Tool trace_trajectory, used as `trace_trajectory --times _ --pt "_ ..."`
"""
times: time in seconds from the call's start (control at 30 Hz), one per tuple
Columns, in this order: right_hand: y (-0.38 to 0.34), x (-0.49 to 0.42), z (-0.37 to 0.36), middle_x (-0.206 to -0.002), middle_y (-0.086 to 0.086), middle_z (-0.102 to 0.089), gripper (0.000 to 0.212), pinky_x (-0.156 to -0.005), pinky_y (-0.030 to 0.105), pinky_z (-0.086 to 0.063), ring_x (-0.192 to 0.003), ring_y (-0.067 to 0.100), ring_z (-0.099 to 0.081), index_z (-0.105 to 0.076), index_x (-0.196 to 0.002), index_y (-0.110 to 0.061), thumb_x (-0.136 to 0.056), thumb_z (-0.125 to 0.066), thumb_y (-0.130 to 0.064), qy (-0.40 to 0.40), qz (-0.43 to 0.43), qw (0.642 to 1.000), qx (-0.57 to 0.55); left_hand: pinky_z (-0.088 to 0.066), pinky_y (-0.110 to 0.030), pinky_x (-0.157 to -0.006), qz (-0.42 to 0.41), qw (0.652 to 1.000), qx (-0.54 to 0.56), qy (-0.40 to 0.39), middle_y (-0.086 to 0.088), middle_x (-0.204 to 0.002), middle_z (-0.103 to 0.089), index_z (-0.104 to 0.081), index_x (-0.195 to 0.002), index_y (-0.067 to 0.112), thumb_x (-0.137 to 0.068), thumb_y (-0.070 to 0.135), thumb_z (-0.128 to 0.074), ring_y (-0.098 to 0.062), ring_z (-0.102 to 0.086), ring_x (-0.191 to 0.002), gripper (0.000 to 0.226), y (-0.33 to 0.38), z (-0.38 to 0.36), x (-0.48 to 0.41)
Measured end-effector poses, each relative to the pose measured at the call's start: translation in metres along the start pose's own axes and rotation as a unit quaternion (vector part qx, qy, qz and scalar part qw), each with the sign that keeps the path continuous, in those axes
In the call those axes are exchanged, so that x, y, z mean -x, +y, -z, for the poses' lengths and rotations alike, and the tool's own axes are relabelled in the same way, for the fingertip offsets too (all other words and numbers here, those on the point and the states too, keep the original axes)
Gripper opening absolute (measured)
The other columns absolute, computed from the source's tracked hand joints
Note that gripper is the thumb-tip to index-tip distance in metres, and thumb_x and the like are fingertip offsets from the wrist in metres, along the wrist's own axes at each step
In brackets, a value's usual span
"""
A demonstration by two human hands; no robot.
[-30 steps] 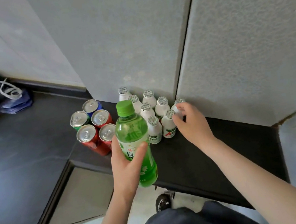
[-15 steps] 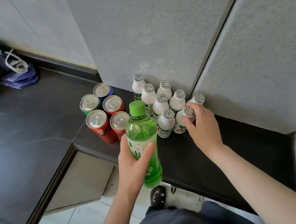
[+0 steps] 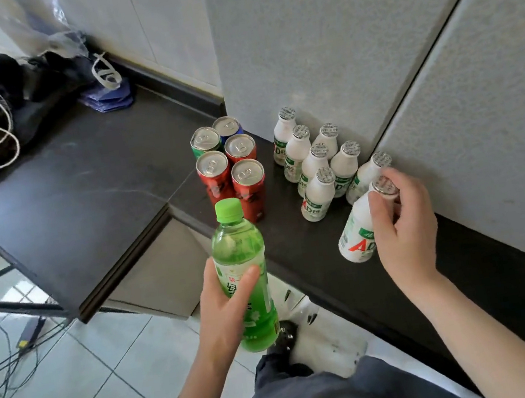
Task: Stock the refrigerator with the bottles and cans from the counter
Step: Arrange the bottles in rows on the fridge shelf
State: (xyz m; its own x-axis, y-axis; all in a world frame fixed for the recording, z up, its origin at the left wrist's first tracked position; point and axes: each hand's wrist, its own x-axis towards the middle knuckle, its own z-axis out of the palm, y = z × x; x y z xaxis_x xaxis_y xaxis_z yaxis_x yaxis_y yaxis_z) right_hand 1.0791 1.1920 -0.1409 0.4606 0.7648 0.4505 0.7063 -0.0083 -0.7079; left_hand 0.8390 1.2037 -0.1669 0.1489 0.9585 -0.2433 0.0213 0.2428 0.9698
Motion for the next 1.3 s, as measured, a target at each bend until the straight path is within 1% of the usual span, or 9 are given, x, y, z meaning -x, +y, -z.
trace_trajectory --times 0.1,0.17,0.47,0.63,0.8,0.93,1.07,1.2,1.3 --pt "-0.014 0.010 -0.011 -0.119 -0.001 -0.053 0.038 -0.091 0.028 -0.049 -0.112 0.010 -0.053 -0.052 -0.125 -0.009 -0.093 -0.050 -0.030 -0.034 -0.003 0.997 -0.073 -0.053 -0.020 -0.066 0.012 0.998 0.026 0.054 0.012 -0.094 -0.069 -0.058 -0.100 0.045 -0.062 0.057 -0.063 -0.006 -0.067 -0.086 0.040 -0.009 0.015 0.025" --pt "-0.024 0.020 -0.024 -0.117 -0.008 -0.052 0.038 -0.090 0.033 -0.050 -0.110 0.005 -0.053 -0.053 -0.124 -0.010 -0.093 -0.049 -0.032 -0.062 0.009 0.993 -0.102 -0.053 -0.021 -0.068 0.019 0.995 0.037 0.095 0.009 -0.097 -0.069 -0.057 -0.109 0.036 -0.063 0.057 -0.063 -0.008 -0.067 -0.090 0.051 -0.018 0.029 0.044" --pt "-0.103 0.104 -0.102 -0.105 -0.028 -0.051 0.032 -0.083 0.007 -0.041 -0.100 -0.009 -0.052 -0.052 -0.118 -0.027 -0.089 -0.049 -0.041 -0.306 0.070 0.926 -0.209 -0.051 -0.014 -0.062 0.045 0.943 0.074 0.322 0.014 -0.088 -0.068 -0.056 -0.106 0.029 -0.072 0.045 -0.063 -0.002 -0.066 -0.081 0.038 -0.060 0.110 0.159" --pt "-0.175 0.166 -0.138 -0.103 -0.017 -0.056 0.034 -0.083 0.023 -0.047 -0.098 0.003 -0.056 -0.053 -0.113 -0.031 -0.084 -0.050 -0.050 -0.434 0.118 0.864 -0.228 -0.054 -0.024 -0.066 0.034 0.880 0.132 0.455 -0.003 -0.096 -0.068 -0.055 -0.114 0.014 -0.072 0.045 -0.066 -0.013 -0.067 -0.085 0.054 -0.079 0.170 0.229" --pt "-0.250 0.247 -0.179 -0.101 -0.021 -0.055 0.029 -0.080 0.009 -0.041 -0.094 -0.005 -0.054 -0.054 -0.110 -0.031 -0.086 -0.051 -0.047 -0.476 0.185 0.825 -0.243 -0.053 -0.022 -0.068 0.015 0.825 0.166 0.540 0.002 -0.097 -0.069 -0.058 -0.115 0.016 -0.079 0.038 -0.065 -0.010 -0.067 -0.087 0.043 -0.104 0.246 0.290" --pt "-0.322 0.333 -0.210 -0.097 -0.015 -0.056 0.023 -0.078 0.016 -0.043 -0.091 0.007 -0.056 -0.055 -0.108 -0.030 -0.086 -0.057 -0.036 -0.533 0.194 0.787 -0.243 -0.052 -0.018 -0.064 0.012 0.789 0.194 0.583 0.003 -0.092 -0.069 -0.061 -0.104 0.021 -0.086 0.027 -0.061 -0.005 -0.067 -0.082 0.019 -0.126 0.317 0.353" --pt "-0.401 0.416 -0.236 -0.099 -0.013 -0.056 0.020 -0.069 0.005 -0.041 -0.088 -0.003 -0.055 -0.056 -0.107 -0.025 -0.088 -0.056 -0.028 -0.581 0.241 0.726 -0.279 -0.052 -0.019 -0.069 0.011 0.745 0.187 0.640 0.008 -0.093 -0.070 -0.060 -0.105 0.023 -0.082 0.032 -0.062 -0.005 -0.066 -0.086 0.025 -0.141 0.389 0.422" --pt "-0.476 0.487 -0.251 -0.102 -0.009 -0.058 0.019 -0.070 0.012 -0.048 -0.091 0.002 -0.057 -0.056 -0.110 -0.027 -0.091 -0.058 -0.024 -0.610 0.258 0.681 -0.312 -0.052 -0.032 -0.080 0.006 0.703 0.184 0.687 -0.006 -0.108 -0.064 -0.052 -0.120 0.014 -0.088 0.026 -0.061 -0.018 -0.062 -0.099 0.035 -0.149 0.451 0.481" --pt "-0.518 0.530 -0.255 -0.102 -0.018 -0.057 0.019 -0.072 0.013 -0.049 -0.093 0.001 -0.058 -0.055 -0.109 -0.030 -0.090 -0.057 -0.029 -0.626 0.279 0.652 -0.325 -0.050 -0.029 -0.080 -0.010 0.677 0.181 0.713 -0.006 -0.109 -0.064 -0.053 -0.120 0.015 -0.084 0.033 -0.068 -0.016 -0.062 -0.099 0.043 -0.150 0.478 0.519"
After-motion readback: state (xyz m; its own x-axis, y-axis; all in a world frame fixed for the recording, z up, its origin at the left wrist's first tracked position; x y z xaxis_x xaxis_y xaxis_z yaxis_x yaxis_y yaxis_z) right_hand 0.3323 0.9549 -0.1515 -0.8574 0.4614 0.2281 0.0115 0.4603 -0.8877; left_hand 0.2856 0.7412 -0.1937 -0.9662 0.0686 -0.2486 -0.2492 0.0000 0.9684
